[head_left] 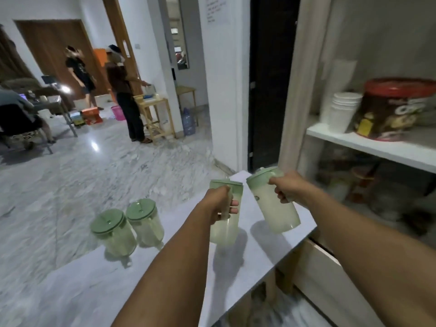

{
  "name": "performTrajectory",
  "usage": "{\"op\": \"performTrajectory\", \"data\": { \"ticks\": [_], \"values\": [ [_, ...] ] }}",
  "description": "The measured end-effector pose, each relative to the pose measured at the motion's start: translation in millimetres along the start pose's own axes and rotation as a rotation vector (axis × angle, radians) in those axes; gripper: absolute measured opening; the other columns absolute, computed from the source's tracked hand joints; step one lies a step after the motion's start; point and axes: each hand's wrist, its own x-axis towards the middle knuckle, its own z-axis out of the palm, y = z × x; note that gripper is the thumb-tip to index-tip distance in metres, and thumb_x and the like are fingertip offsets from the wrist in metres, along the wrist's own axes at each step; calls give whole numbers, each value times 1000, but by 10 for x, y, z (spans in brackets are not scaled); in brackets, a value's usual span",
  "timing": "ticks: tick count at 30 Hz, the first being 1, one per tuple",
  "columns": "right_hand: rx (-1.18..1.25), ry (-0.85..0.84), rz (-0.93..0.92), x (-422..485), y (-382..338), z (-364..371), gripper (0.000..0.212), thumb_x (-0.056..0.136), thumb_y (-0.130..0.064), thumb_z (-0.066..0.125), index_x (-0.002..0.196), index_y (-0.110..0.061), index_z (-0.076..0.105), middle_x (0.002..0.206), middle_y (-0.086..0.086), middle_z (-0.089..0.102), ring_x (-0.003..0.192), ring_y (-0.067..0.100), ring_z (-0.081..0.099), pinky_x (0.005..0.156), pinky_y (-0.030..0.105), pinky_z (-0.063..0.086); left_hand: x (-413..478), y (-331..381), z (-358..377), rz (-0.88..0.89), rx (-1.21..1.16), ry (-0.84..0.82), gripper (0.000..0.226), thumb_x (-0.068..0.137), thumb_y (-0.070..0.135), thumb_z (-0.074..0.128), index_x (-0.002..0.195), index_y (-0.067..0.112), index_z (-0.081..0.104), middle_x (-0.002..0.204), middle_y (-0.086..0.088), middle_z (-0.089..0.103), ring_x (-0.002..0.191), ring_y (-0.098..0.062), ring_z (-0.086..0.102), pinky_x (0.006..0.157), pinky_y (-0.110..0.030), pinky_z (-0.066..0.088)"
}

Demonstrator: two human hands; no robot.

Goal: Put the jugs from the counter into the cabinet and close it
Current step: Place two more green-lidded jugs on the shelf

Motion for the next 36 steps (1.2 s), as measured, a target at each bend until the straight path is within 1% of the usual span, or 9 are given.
{"op": "performTrajectory", "data": {
  "ticks": [3,6,9,13,17,23,28,33,36],
  "values": [
    [-52,127,7,-738,231,-786,16,85,-18,65,80,-8,52,63,12,49,46,20,42,45,25,35,-473,108,596,2,26,-205,35,98,39,37,96,11,59,85,-8,65,70,-26,62,70,-32,48],
    [-64,241,38,-1464,457,-1681,17,76,-18,67,80,-6,55,63,12,47,41,19,39,44,24,30,-916,307,1277,-33,140,-516,35,99,41,33,98,12,53,77,-6,58,68,-23,57,68,-31,45],
    [-87,393,91,-2134,702,-2574,17,73,-18,68,78,-6,57,59,12,47,39,19,37,43,23,30,-1361,572,2143,2,283,-767,40,100,44,29,88,14,53,73,-3,55,67,-21,57,69,-31,41],
    [-37,581,143,-2974,1074,-3738,19,71,-21,69,83,-8,63,55,5,45,39,15,34,43,23,27,-1881,866,3487,98,379,-889,44,98,47,33,85,16,62,71,-2,64,66,-21,64,68,-30,46],
    [40,759,120,-3678,1341,-4788,21,84,-24,69,88,-5,61,60,7,43,44,17,36,43,25,28,-2354,1127,4767,208,405,-999,43,99,48,30,82,20,58,70,4,64,66,-17,64,66,-28,44],
    [318,979,-24,-4002,1642,-5869,58,80,-74,51,101,-21,62,60,4,56,51,19,59,54,26,40,-2841,1321,6185,413,250,-923,37,100,40,37,93,15,64,92,-3,65,86,-21,61,80,-35,43],
    [435,1012,-61,-3670,1867,-6433,37,96,-50,43,86,-17,55,64,2,60,56,18,64,54,28,33,-2651,1483,6974,436,170,-852,24,92,36,47,92,22,68,93,-1,66,91,-22,58,106,-43,43],
    [490,1006,-71,-3014,2137,-6912,35,98,-42,43,101,-14,65,82,9,71,76,24,67,70,36,46,-2162,1732,7630,464,191,-850,23,95,34,49,102,18,64,104,-8,68,95,-26,62,85,-40,51],
    [532,1021,-90,-2580,2253,-7223,35,100,-37,44,99,-12,68,83,11,73,73,26,67,71,38,52,-1792,1941,8025,478,205,-823,17,93,26,51,98,18,64,98,-8,69,93,-28,63,88,-44,52]
  ]
}}
